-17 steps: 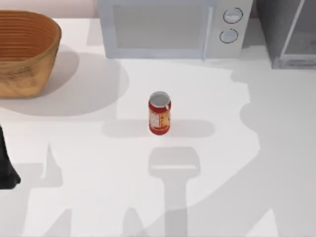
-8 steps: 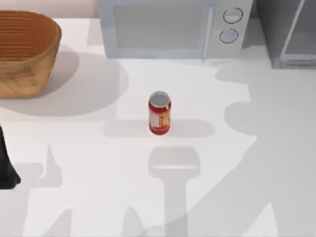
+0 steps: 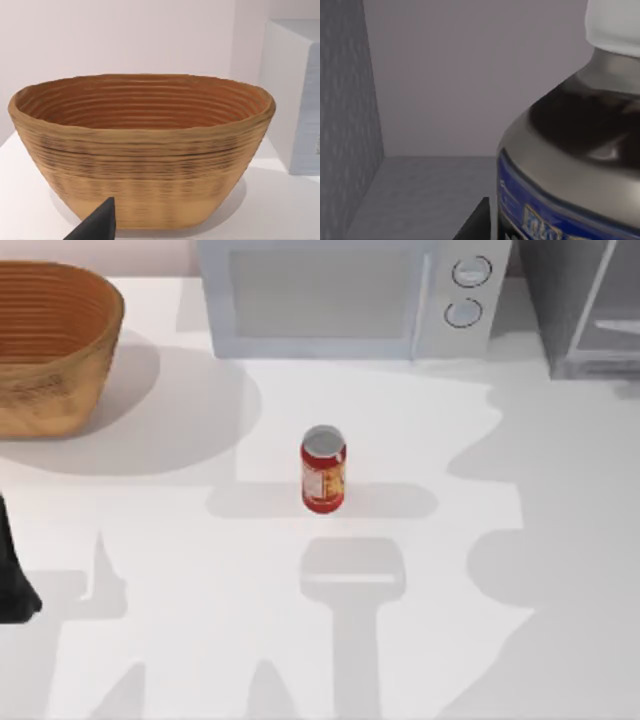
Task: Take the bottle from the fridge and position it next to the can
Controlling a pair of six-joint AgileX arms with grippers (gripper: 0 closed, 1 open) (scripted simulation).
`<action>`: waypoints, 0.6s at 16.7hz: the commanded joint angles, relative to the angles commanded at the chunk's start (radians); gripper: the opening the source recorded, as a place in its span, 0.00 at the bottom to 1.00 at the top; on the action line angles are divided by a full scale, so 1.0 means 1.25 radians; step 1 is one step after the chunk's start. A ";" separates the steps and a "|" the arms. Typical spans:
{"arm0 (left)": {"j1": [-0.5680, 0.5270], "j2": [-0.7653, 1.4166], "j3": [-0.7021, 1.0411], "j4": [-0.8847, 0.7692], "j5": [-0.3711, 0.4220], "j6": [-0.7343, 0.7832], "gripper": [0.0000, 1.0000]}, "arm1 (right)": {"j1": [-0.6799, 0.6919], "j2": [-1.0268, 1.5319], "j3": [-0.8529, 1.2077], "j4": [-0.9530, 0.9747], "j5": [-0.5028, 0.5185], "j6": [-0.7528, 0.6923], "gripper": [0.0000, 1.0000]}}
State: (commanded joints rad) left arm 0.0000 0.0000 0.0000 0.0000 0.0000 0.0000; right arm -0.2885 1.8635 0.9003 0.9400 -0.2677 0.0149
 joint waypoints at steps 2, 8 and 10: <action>0.000 0.000 0.000 0.000 0.000 0.000 1.00 | -0.016 -0.064 -0.096 0.028 -0.014 0.000 0.00; 0.000 0.000 0.000 0.000 0.000 0.000 1.00 | -0.037 -0.142 -0.190 0.065 -0.030 0.000 0.00; 0.000 0.000 0.000 0.000 0.000 0.000 1.00 | -0.033 -0.138 -0.188 0.063 -0.029 0.002 0.00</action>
State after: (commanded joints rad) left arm 0.0000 0.0000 0.0000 0.0000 0.0000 0.0000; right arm -0.3298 1.6915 0.6654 1.0187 -0.3045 0.0170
